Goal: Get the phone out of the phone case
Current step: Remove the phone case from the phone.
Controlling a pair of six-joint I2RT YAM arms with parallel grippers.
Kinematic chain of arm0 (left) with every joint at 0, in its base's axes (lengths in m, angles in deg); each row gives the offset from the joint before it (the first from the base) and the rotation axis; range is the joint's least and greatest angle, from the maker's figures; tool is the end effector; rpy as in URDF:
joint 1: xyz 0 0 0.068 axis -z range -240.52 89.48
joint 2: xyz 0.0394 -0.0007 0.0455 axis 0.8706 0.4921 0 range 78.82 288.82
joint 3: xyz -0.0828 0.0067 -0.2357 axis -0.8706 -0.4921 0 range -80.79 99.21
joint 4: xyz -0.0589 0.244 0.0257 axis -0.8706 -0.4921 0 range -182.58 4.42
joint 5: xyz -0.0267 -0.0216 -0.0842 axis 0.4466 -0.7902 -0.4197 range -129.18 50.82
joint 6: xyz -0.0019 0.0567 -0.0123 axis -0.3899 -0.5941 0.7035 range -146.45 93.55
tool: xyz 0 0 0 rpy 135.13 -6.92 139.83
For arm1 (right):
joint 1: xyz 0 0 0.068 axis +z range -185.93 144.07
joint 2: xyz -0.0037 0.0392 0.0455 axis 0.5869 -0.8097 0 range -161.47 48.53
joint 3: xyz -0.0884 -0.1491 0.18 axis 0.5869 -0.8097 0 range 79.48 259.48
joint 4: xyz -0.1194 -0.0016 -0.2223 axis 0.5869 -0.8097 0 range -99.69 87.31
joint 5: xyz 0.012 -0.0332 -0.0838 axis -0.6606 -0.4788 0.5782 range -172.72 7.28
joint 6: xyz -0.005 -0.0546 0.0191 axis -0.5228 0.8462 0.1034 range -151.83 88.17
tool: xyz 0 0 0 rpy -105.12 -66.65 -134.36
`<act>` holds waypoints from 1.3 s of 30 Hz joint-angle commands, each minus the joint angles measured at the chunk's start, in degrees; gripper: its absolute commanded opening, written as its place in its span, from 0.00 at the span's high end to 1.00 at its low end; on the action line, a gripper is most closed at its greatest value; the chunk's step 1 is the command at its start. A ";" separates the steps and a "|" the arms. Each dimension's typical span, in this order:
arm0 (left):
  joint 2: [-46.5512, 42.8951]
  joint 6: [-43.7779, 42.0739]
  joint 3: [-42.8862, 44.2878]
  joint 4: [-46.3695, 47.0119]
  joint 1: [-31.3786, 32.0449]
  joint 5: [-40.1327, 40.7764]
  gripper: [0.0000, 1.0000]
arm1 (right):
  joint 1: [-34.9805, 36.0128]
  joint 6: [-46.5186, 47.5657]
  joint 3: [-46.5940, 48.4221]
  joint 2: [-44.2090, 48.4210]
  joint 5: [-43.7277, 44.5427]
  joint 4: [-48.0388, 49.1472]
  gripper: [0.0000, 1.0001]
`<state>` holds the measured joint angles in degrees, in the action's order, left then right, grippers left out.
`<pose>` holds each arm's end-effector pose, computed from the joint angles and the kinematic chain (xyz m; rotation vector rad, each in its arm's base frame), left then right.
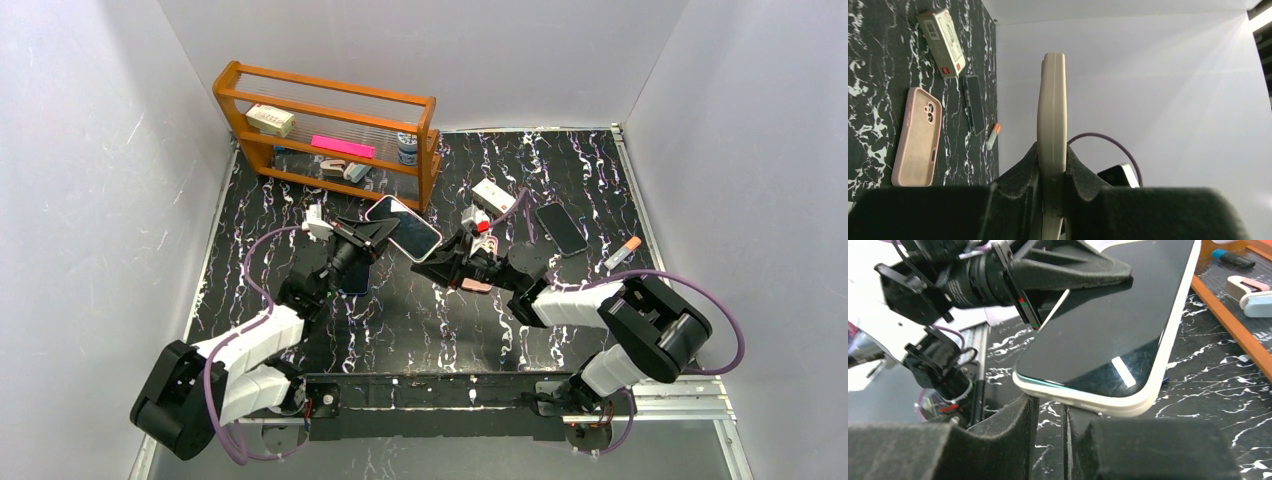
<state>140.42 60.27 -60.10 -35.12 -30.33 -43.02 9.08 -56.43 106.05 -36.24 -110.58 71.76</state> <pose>0.2032 -0.1214 0.2353 -0.7226 1.4822 -1.6888 0.1838 0.2114 0.2154 -0.6915 1.2734 1.3270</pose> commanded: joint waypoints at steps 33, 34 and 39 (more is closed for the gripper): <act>1.43 -40.11 20.55 -19.06 -11.47 -50.42 1.00 | -4.82 14.31 9.33 13.43 -22.05 -35.26 0.44; 1.23 -40.21 20.75 -19.03 -11.47 -50.74 1.00 | -4.85 14.32 9.60 13.08 -22.40 -35.26 0.45; 0.27 -40.66 21.32 -19.08 -11.43 -52.07 1.00 | -4.80 14.51 10.92 11.41 -24.86 -35.21 0.52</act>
<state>143.87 20.84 -42.13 -56.09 -41.63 -91.32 4.32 -42.73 113.57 -23.83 -131.39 35.61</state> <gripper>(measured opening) 0.124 0.510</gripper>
